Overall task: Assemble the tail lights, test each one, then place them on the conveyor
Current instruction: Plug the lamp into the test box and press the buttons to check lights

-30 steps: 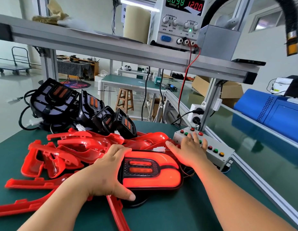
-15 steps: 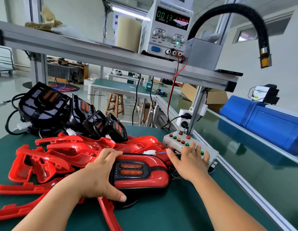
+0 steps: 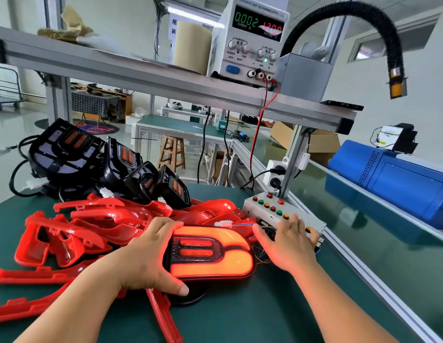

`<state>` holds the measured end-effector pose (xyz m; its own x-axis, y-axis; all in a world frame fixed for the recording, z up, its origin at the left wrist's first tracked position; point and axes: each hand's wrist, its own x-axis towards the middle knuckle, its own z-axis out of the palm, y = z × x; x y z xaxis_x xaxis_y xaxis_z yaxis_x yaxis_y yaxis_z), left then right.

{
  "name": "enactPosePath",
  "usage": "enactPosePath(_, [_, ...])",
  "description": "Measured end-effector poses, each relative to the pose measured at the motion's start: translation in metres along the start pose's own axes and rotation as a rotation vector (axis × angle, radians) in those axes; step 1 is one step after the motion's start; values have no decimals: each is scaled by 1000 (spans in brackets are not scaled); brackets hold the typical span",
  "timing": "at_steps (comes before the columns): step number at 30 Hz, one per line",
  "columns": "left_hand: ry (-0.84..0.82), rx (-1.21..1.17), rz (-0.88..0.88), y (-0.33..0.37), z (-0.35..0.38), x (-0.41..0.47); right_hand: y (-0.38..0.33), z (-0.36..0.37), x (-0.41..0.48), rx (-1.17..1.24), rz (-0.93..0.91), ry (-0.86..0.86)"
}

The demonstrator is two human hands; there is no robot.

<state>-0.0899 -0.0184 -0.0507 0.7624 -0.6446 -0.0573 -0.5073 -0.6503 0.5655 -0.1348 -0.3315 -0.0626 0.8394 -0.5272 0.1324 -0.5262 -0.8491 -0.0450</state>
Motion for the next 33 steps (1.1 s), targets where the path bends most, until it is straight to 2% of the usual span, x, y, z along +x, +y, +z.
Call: enactPosePath(33, [4,0,-15,-2,1,0,-1,7,-2,-36,-25,62])
